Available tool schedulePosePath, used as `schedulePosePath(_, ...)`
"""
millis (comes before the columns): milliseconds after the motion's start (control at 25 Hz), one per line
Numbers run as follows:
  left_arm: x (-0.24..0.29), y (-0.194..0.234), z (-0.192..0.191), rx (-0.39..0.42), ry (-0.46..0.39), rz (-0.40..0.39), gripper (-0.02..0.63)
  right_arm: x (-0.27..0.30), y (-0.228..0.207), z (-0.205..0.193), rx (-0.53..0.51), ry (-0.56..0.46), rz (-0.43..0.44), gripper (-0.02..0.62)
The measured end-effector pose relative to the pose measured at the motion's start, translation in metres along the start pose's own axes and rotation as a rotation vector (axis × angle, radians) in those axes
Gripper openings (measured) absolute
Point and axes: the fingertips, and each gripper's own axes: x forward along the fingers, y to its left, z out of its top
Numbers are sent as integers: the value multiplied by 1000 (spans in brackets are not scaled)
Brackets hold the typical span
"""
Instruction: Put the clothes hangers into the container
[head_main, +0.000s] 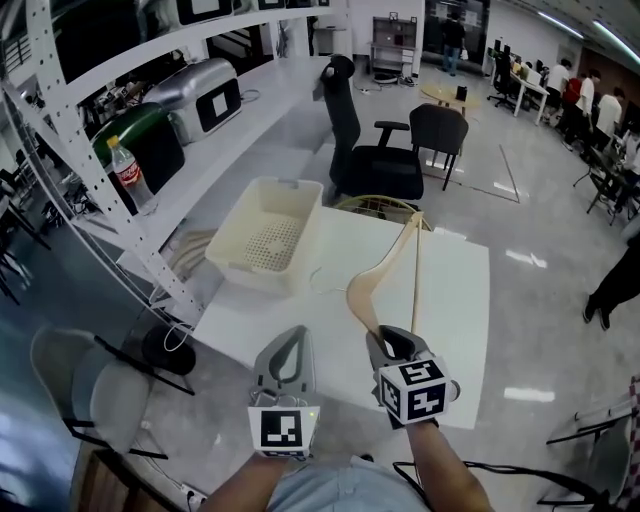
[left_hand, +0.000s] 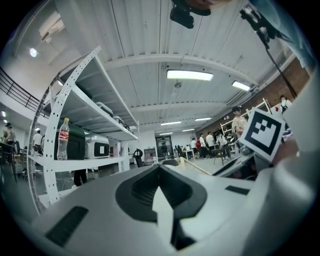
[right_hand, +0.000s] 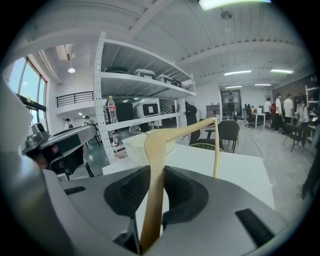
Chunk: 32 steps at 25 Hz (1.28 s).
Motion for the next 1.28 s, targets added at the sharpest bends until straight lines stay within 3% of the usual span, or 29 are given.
schedulePosePath(320, 31, 99, -16, -18, 7, -51, 12, 78, 53, 27, 36, 8, -39, 92)
schedulePosePath(640, 50, 173, -21, -23, -13, -122, 11, 128, 93, 59, 48, -8, -108, 92)
schedulePosePath(960, 55, 207, -30, -20, -34, -201, 12, 158, 119, 73, 53, -14, -163, 92)
schedulePosePath(1280, 56, 230, -32, -49, -37, -194, 11, 168, 126, 83, 41, -12, -182, 92)
